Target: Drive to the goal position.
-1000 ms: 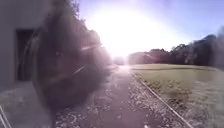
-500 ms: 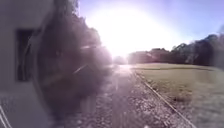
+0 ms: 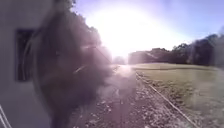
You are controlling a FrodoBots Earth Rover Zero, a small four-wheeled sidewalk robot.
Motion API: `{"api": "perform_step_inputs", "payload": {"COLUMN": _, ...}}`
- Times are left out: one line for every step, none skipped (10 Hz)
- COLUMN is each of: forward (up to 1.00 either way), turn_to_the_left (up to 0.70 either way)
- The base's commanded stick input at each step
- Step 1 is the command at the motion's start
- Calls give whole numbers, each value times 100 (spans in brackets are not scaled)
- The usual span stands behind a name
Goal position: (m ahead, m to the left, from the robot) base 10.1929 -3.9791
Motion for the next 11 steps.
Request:
{"api": "perform_step_inputs", "payload": {"forward": 70, "turn_to_the_left": 0}}
{"api": "perform_step_inputs", "payload": {"forward": 70, "turn_to_the_left": 0}}
{"api": "perform_step_inputs", "payload": {"forward": 70, "turn_to_the_left": 0}}
{"api": "perform_step_inputs", "payload": {"forward": 70, "turn_to_the_left": 0}}
{"api": "perform_step_inputs", "payload": {"forward": 70, "turn_to_the_left": 0}}
{"api": "perform_step_inputs", "payload": {"forward": 70, "turn_to_the_left": 0}}
{"api": "perform_step_inputs", "payload": {"forward": 70, "turn_to_the_left": 0}}
{"api": "perform_step_inputs", "payload": {"forward": 70, "turn_to_the_left": 0}}
{"api": "perform_step_inputs", "payload": {"forward": 70, "turn_to_the_left": 0}}
{"api": "perform_step_inputs", "payload": {"forward": 70, "turn_to_the_left": 0}}
{"api": "perform_step_inputs", "payload": {"forward": 70, "turn_to_the_left": 0}}
